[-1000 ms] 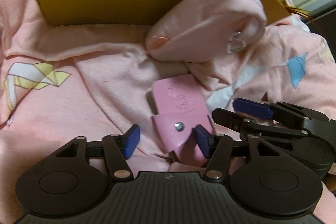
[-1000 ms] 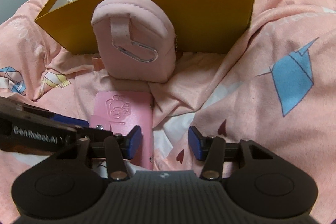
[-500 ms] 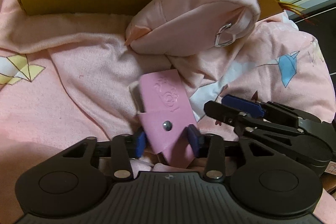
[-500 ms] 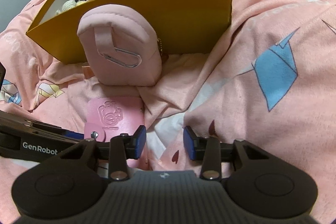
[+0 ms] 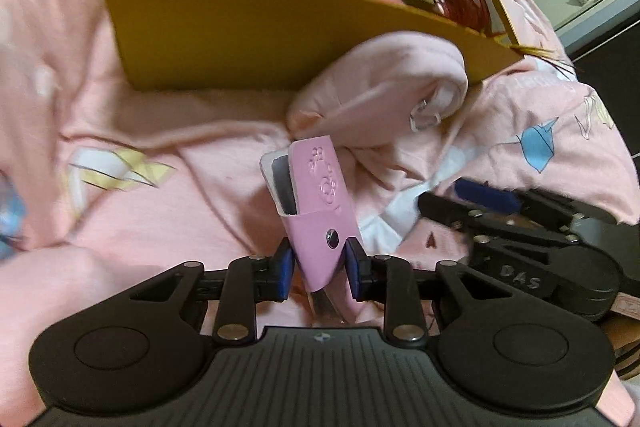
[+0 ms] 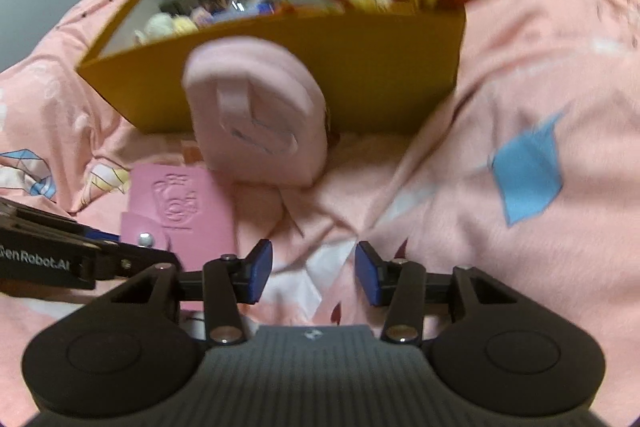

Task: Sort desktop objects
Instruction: 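Move the right gripper to the pink pouch with the carabiner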

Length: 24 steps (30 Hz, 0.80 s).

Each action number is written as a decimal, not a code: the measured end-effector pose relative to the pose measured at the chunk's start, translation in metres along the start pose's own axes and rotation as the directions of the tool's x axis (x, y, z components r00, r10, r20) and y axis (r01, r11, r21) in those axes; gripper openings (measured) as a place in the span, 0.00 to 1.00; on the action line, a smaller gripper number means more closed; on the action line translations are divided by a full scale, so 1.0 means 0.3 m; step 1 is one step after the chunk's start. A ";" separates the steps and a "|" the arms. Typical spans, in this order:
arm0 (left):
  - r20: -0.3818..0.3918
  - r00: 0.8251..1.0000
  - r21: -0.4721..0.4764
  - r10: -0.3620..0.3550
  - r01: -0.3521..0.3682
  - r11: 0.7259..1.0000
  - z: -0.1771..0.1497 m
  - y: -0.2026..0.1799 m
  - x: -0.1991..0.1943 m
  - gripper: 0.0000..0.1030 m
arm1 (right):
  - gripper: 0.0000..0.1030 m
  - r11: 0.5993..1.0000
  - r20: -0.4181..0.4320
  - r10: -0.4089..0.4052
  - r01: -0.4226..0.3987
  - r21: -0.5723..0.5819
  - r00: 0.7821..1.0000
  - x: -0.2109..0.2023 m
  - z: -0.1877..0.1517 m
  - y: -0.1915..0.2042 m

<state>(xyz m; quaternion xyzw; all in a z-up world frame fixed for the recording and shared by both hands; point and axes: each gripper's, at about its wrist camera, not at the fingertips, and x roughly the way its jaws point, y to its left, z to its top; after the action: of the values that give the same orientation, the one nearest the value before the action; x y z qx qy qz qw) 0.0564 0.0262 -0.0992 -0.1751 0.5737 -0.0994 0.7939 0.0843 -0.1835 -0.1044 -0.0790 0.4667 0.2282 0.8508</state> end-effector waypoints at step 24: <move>0.000 0.996 -0.044 0.093 -0.093 0.995 0.008 0.061 0.016 0.31 | 0.61 0.752 0.238 -0.053 0.195 -0.630 0.970 -0.013 0.078 0.231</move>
<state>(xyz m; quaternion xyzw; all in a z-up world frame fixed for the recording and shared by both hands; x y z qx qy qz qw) 0.0595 0.0417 -0.1100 -0.1657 0.5823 -0.0498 0.7943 0.0681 -0.1153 -0.0829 -0.3753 0.2624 0.3251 0.8274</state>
